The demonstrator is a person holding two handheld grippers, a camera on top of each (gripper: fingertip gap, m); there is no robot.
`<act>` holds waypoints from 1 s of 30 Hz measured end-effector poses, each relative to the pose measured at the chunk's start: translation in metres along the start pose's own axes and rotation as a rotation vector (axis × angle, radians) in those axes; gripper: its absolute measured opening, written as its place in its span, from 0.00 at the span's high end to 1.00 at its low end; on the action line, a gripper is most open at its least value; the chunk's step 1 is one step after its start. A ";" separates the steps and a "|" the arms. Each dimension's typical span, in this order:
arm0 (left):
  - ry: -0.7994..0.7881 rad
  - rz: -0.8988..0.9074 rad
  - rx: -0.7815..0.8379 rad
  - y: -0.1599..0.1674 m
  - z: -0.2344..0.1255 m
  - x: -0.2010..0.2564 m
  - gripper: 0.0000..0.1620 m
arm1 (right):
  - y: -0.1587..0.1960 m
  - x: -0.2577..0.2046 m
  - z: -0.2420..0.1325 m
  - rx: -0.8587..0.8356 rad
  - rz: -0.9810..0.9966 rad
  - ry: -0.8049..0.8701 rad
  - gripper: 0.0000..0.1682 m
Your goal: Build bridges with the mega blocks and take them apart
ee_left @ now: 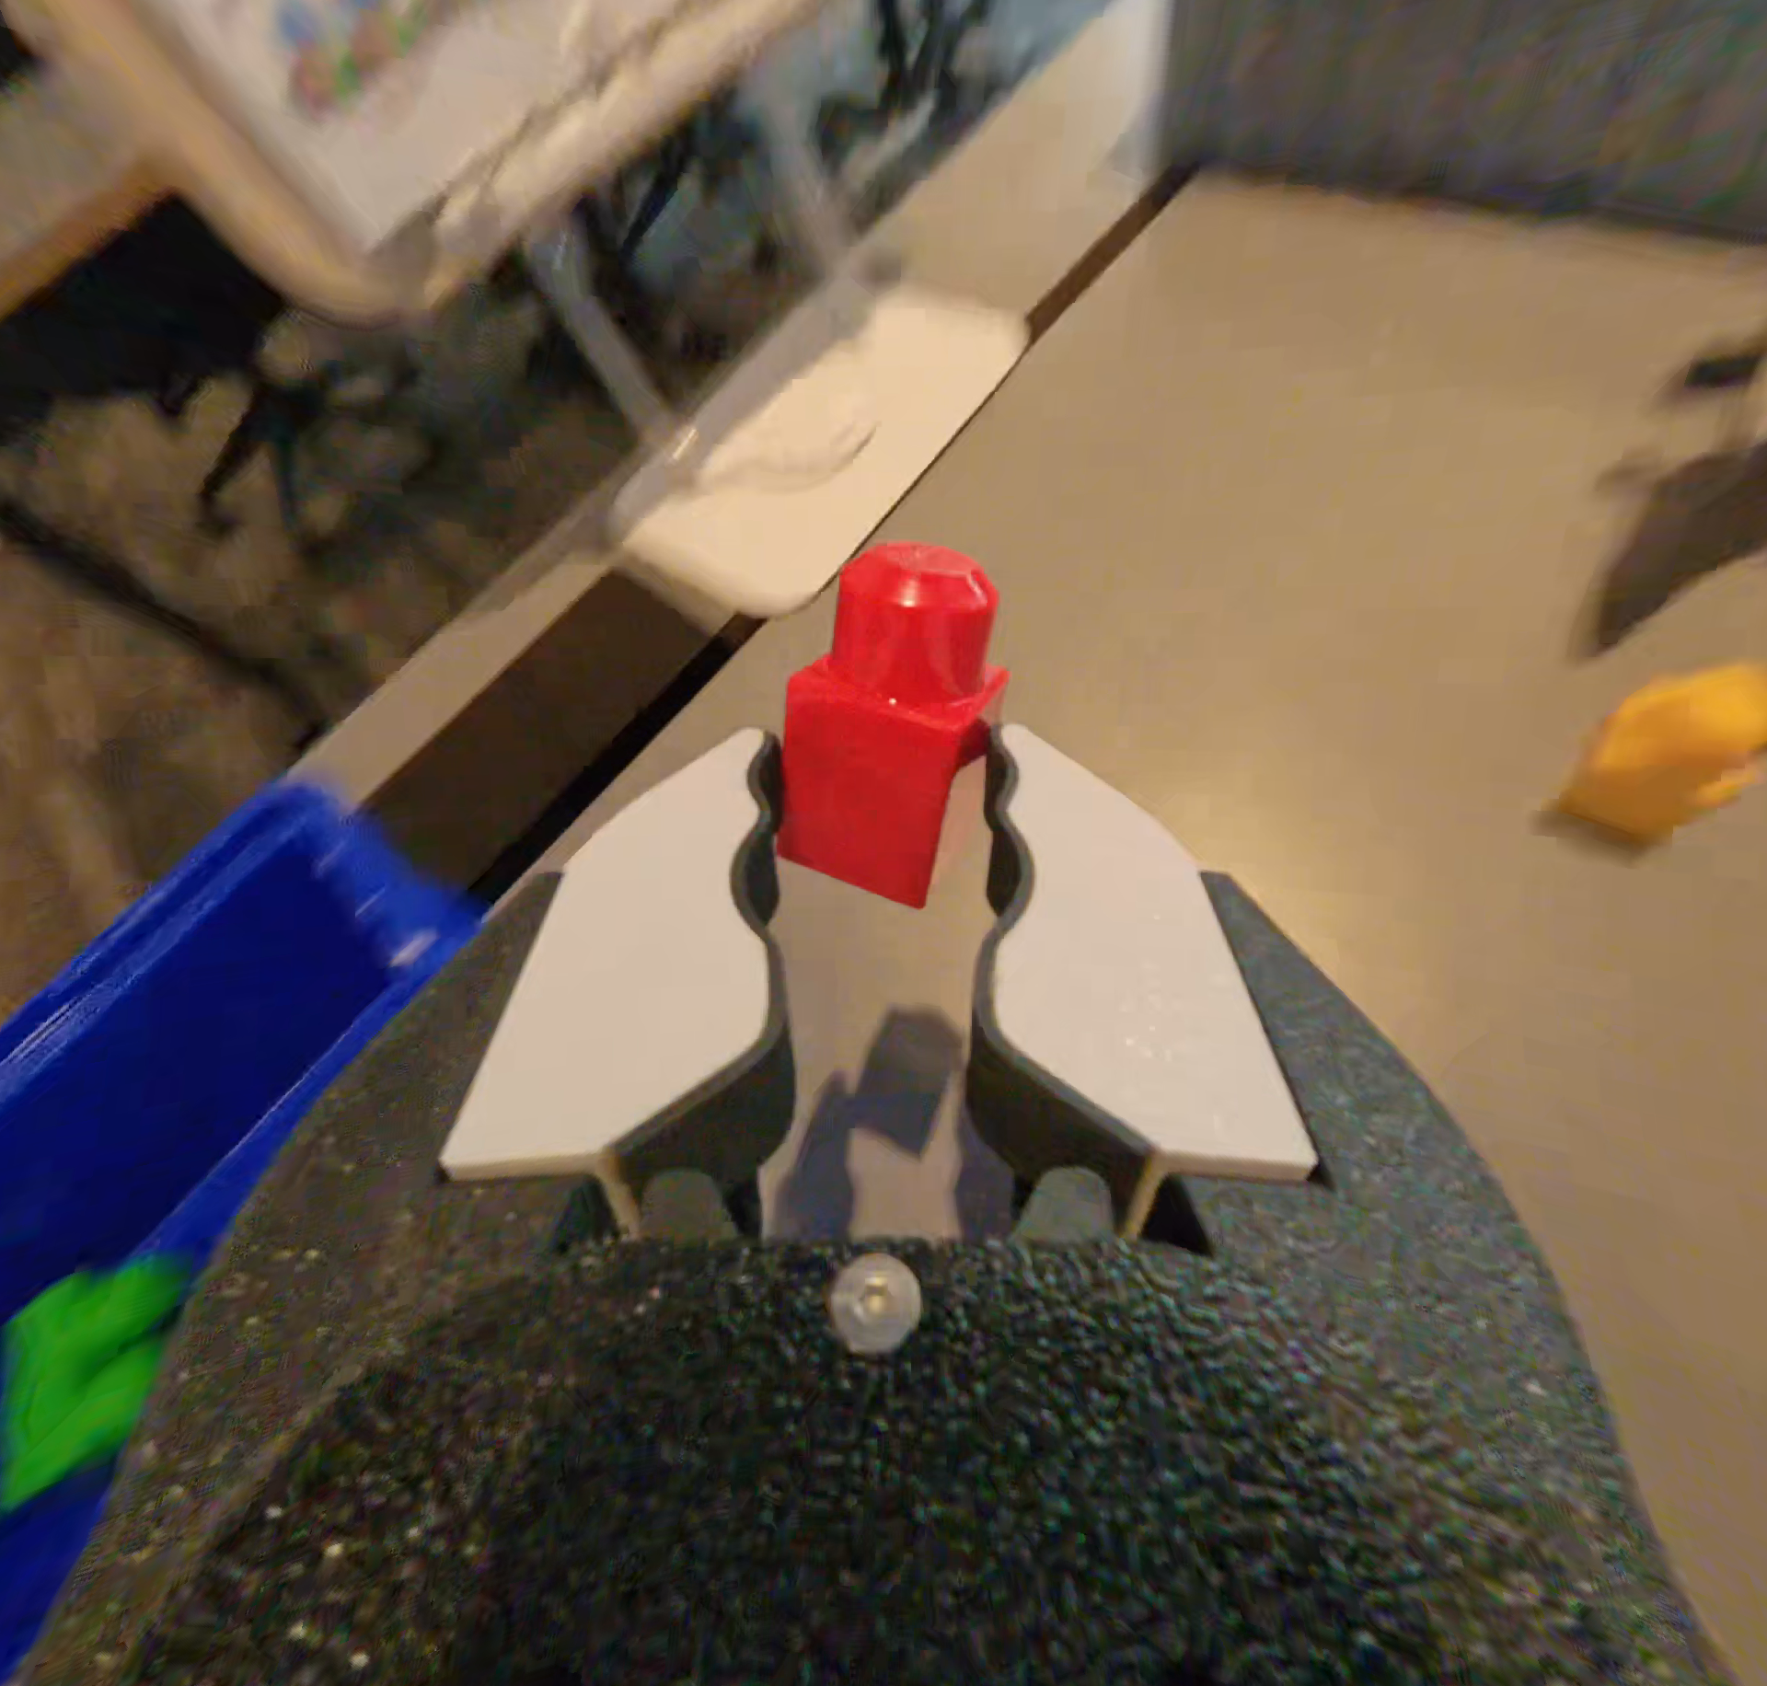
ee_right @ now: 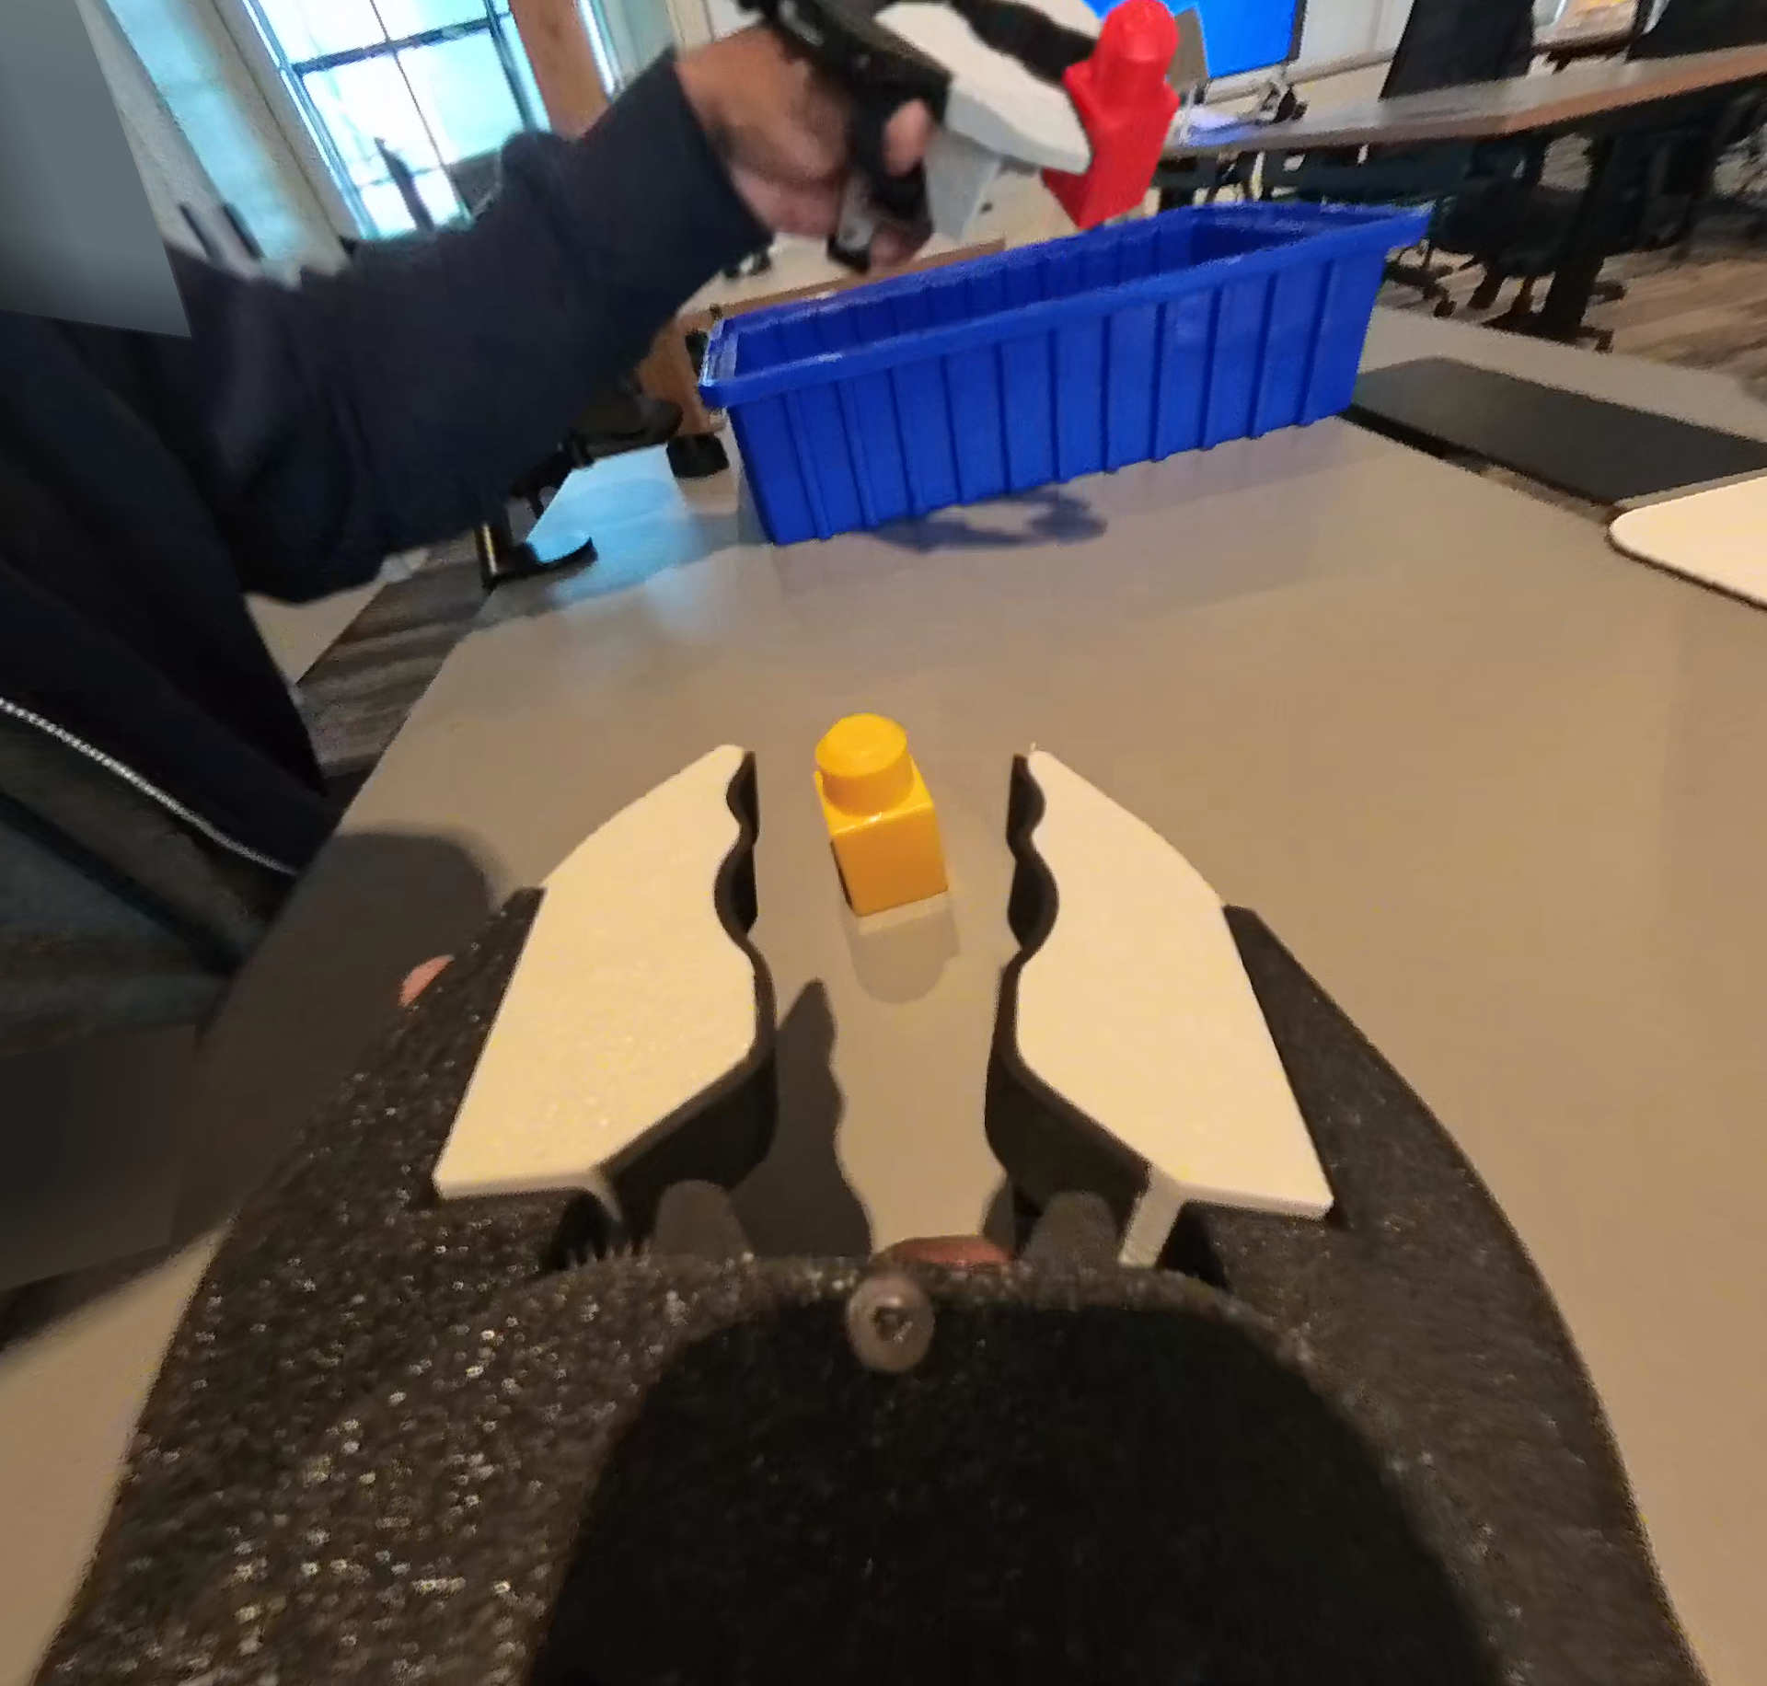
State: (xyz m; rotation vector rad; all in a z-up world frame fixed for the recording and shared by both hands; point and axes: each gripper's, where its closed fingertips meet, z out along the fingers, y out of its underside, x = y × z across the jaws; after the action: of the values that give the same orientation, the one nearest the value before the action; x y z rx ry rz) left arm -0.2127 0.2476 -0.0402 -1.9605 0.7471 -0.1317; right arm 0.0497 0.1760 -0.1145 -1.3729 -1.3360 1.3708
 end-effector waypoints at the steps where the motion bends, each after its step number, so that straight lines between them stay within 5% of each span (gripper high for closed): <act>1: 0.029 0.000 0.055 -0.017 0.008 0.026 0.76 | -0.004 0.000 -0.001 0.018 -0.001 0.005 0.70; 7: 0.468 -0.139 0.349 -0.064 0.056 0.186 0.76 | -0.023 0.001 -0.010 0.093 -0.041 0.061 0.70; 10: 0.533 -0.133 0.323 -0.056 0.078 0.225 0.76 | -0.030 0.000 -0.014 0.120 -0.051 0.074 0.70; 18: 0.404 0.117 0.213 -0.035 0.098 0.247 0.76 | -0.034 0.004 -0.015 0.151 -0.069 0.124 0.72; 30: 0.493 0.072 0.258 -0.043 0.091 0.266 0.76 | -0.036 -0.004 -0.008 0.175 -0.113 0.116 0.82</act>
State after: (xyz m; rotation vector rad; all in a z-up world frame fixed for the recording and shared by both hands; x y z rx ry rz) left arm 0.0562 0.1844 -0.1080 -1.6645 1.0585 -0.6525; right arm 0.0528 0.1786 -0.0777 -1.2223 -1.1704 1.2802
